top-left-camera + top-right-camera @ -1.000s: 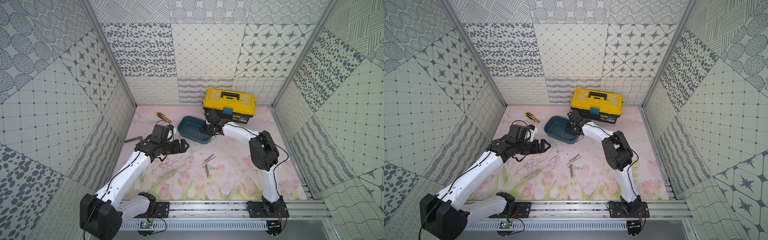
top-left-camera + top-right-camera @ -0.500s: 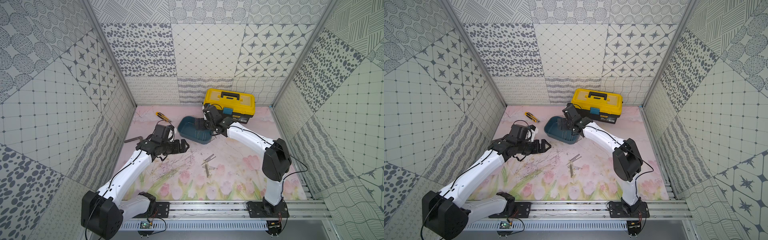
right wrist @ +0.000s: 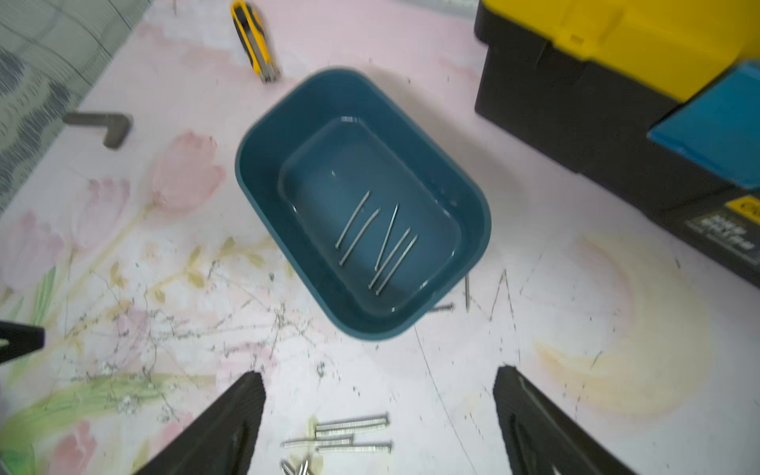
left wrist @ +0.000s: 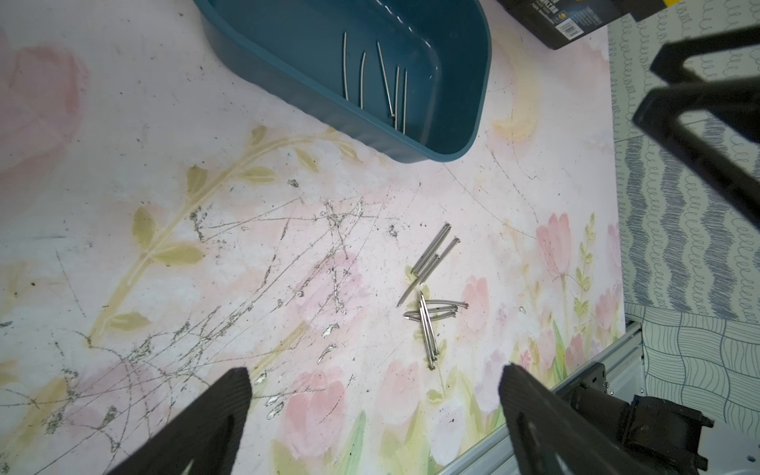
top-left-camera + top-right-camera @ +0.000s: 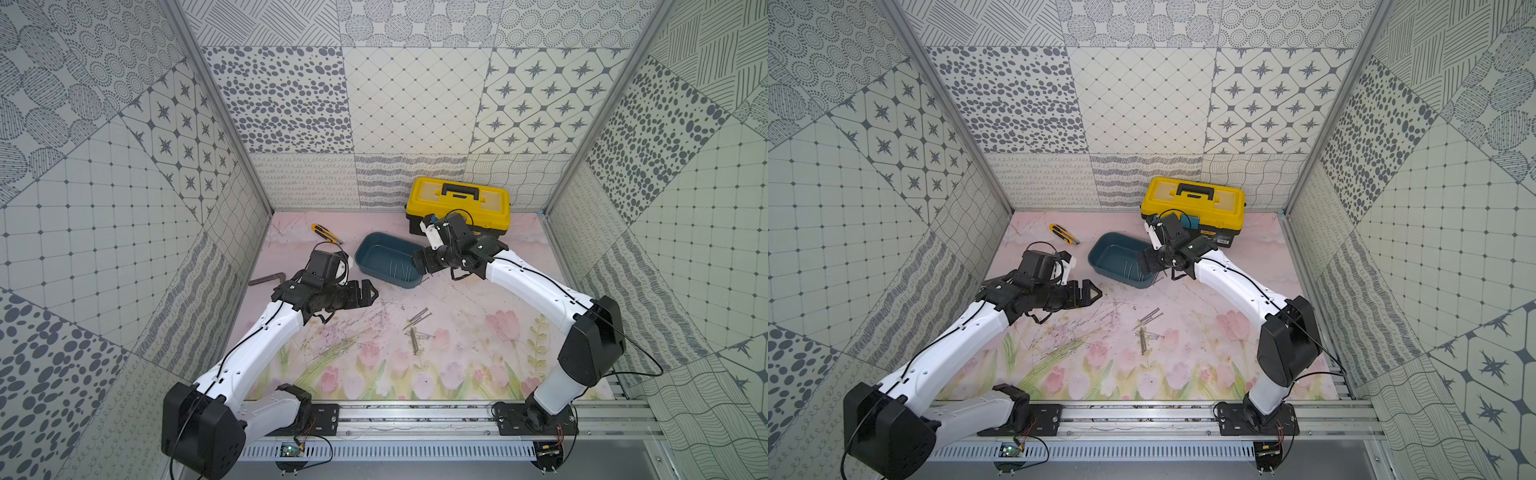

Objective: Put the nails on the desktop into the storage box
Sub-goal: Pick up the nail from the center of the board.

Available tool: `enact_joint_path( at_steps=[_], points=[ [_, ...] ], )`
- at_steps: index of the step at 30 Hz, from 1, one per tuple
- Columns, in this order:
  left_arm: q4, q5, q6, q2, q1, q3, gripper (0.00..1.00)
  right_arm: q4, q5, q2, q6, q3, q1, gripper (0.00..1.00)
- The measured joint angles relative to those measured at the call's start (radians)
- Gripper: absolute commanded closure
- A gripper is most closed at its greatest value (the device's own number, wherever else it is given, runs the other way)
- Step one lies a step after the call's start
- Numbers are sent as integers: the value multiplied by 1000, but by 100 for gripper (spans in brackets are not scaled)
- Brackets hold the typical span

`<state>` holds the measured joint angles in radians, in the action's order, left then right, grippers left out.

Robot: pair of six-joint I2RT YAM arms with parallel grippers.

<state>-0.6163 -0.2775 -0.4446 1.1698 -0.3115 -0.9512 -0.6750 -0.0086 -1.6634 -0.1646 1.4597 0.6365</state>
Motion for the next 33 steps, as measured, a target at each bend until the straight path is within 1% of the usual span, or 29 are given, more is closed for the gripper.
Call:
enact_joint_path(
  at_steps=[3, 5, 6, 8, 12, 14, 16, 21, 28, 33],
  points=[
    [0, 0, 0, 1, 0, 15, 1, -69, -26, 44, -14, -84, 10, 35],
    [0, 0, -1, 1, 0, 24, 1, -117, -37, 74, -54, -143, 26, 39],
    [0, 0, -1, 1, 0, 28, 0, -137, -35, 83, -78, -168, 43, 40],
    [0, 0, -4, 1, 0, 35, 0, -162, -24, 87, -129, -206, 109, 41],
    [5, -2, -10, 1, 0, 54, 0, -182, -32, 67, -229, -249, 286, 48],
    [6, -4, -16, 1, 0, 65, 0, -181, -34, 40, -275, -252, 333, 51],
    [6, -4, -21, -1, 0, 77, 0, -176, -32, 16, -309, -252, 350, 55],
    [4, -4, -29, -24, 0, 108, 1, -153, -27, -35, -379, -252, 360, 59],
    [2, -6, -46, -39, 0, 127, 0, -103, -34, -116, -405, -253, 363, 64],
    [3, -13, -53, -32, 0, 127, 1, -70, -40, -143, -410, -271, 363, 68]
  ],
)
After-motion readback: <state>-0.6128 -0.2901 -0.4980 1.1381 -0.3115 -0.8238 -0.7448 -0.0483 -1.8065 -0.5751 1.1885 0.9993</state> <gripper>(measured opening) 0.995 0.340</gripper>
